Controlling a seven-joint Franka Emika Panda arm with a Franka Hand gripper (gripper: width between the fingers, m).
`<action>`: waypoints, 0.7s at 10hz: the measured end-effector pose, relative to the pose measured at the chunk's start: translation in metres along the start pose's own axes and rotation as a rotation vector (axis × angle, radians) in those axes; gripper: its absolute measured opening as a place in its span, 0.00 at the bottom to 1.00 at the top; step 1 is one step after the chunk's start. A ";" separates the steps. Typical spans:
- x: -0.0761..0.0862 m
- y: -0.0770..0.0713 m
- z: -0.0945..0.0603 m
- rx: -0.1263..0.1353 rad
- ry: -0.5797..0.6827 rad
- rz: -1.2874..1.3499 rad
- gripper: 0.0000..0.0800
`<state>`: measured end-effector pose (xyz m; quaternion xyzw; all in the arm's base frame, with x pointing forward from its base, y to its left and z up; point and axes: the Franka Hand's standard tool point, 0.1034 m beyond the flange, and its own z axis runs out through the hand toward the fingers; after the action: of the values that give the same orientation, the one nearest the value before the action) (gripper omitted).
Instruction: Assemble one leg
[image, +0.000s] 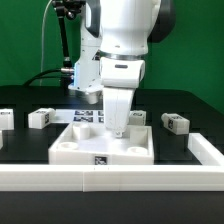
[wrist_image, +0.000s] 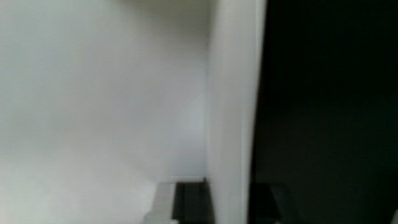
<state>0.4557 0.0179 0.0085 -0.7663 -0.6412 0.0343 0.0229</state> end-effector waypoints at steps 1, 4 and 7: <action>0.000 0.000 0.000 -0.001 0.000 0.000 0.08; 0.000 0.000 0.000 -0.002 0.001 0.000 0.08; 0.000 0.001 0.000 -0.003 0.000 -0.009 0.08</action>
Offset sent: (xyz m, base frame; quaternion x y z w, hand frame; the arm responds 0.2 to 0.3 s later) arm 0.0000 0.0000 0.0000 0.0000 0.0000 0.0000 1.0000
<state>0.4566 0.0175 0.0088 -0.7634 -0.6447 0.0333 0.0221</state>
